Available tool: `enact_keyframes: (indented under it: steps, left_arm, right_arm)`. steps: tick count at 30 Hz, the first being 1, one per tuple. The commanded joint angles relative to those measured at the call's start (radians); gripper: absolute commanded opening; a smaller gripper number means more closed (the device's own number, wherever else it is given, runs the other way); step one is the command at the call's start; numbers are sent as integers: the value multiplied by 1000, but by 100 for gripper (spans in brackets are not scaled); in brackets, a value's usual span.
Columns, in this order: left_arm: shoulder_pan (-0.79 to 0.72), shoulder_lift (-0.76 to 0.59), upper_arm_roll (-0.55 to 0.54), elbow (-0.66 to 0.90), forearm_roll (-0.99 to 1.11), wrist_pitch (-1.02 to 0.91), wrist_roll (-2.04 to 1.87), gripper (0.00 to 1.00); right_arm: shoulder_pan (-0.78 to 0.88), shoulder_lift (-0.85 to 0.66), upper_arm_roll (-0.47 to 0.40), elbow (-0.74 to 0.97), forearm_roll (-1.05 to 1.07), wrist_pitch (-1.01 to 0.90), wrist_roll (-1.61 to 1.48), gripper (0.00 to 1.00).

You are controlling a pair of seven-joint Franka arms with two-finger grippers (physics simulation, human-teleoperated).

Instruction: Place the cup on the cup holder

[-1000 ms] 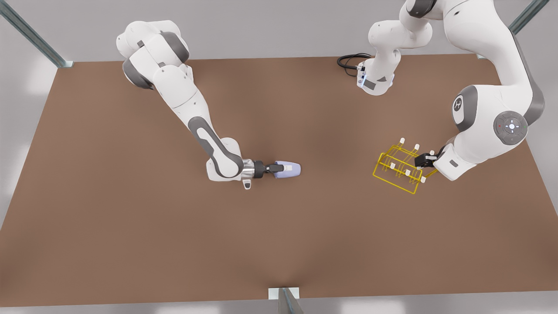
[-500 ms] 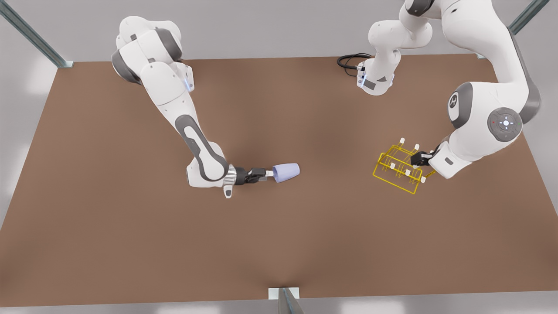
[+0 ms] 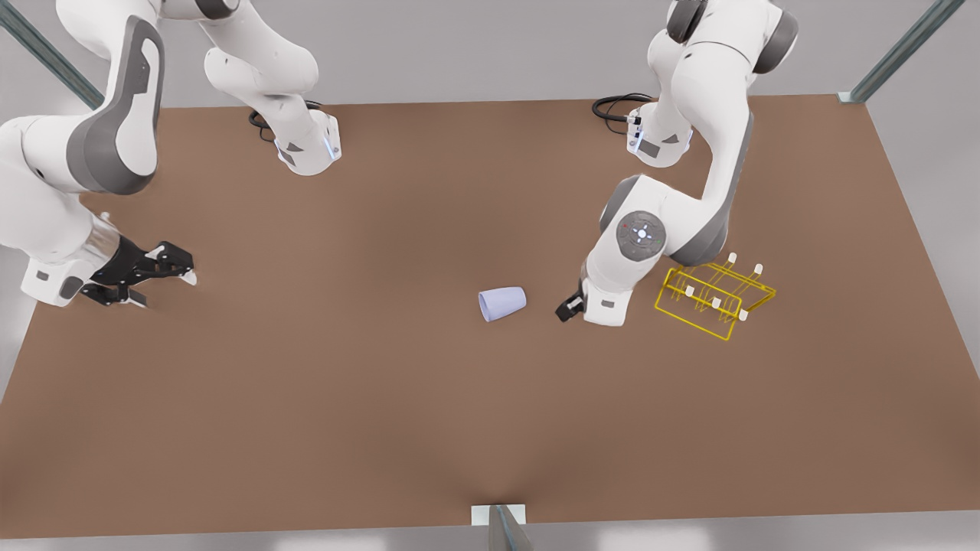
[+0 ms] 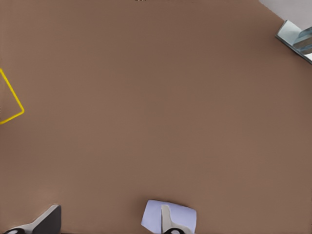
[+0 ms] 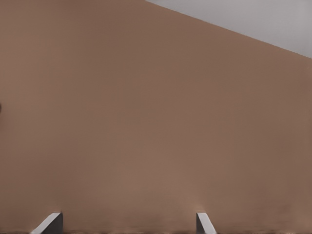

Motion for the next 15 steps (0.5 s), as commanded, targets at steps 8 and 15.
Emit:
enact_keyframes:
  steps: [8, 15]
  left_arm:
    - [-95, -46, -2, -275, 30, 274, -2039, 100]
    - [-135, 3, -4, -318, 22, 438, -2118, 100]
  right_arm:
    - [16, 22, -5, 121, -80, -176, 449, 100]
    - [13, 30, -21, 133, -85, -172, 449, 100]
